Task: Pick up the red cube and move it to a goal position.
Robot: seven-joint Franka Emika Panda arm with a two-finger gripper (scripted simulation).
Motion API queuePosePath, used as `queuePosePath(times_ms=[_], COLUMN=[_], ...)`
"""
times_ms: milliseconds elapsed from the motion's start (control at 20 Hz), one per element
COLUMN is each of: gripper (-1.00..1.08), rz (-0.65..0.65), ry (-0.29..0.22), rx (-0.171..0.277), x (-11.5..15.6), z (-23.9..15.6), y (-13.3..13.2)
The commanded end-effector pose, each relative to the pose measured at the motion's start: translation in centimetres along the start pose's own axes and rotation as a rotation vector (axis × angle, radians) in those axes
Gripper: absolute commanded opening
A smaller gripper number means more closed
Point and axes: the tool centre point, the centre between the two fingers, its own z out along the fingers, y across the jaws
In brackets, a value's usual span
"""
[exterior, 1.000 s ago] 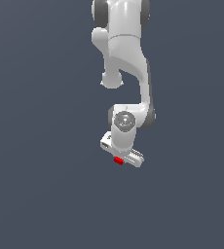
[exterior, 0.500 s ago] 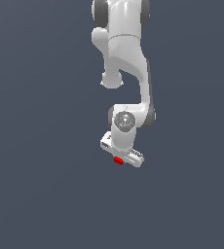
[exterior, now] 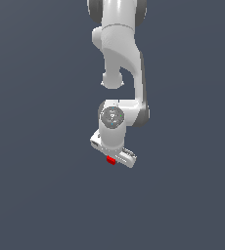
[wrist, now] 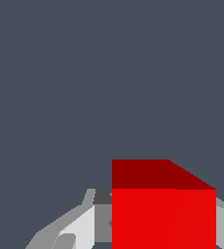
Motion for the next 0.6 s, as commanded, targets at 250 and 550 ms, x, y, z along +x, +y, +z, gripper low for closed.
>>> queuePosePath(times_ms=[250,550], gripper=[-1.00,-1.00], rz=[0.003,0.003], ry=[0.002,0.002], rx=[0.000,0.000], x=[4.4,6.3], z=[-4.9,-7.0], y=[4.6,6.4])
